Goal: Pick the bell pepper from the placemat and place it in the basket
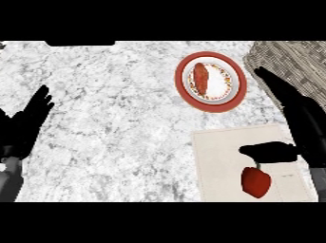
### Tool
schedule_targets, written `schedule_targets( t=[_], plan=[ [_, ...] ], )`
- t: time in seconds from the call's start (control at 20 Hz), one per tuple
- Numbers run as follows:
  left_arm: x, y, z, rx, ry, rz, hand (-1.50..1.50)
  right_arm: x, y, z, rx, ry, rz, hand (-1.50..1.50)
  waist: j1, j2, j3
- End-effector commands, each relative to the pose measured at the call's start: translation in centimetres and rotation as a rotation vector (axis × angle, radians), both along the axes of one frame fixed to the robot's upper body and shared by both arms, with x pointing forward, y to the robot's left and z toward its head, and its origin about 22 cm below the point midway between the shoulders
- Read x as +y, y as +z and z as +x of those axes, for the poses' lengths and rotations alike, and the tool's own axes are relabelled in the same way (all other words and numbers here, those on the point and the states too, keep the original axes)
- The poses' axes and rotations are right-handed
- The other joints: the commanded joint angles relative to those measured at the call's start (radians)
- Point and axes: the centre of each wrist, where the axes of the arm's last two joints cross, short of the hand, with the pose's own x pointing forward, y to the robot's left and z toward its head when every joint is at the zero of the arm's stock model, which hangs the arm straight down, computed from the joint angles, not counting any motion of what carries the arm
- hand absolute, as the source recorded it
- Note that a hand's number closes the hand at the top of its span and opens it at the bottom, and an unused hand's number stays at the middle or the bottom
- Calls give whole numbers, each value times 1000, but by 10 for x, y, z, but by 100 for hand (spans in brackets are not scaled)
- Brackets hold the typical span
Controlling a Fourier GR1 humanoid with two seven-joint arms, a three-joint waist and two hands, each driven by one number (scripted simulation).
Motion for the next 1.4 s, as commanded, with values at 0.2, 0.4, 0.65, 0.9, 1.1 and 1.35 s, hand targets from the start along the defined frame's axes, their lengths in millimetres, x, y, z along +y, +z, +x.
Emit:
schedule_targets(
  t=[0.2,0.4,0.65,0.9,1.1,1.35],
  plan=[
    [-8,3,4,-1,-9,-6,0,-10,102,-15,165,-282,-286,-150,4,0,4],
    [-3,6,9,-19,-9,0,0,-12,115,-18,385,-181,-307,-150,8,8,5],
    [6,3,5,-22,-4,5,0,-28,139,-31,476,-131,-244,-150,12,9,7],
    [-2,11,12,-22,4,12,0,-43,141,-71,459,-91,-104,-150,-2,8,10],
    [6,15,-4,0,-6,-16,0,-56,130,-94,355,-132,-33,-150,2,7,11],
    [4,11,5,-8,-15,7,0,-62,92,-118,346,-121,9,-150,9,11,11]
  ],
)
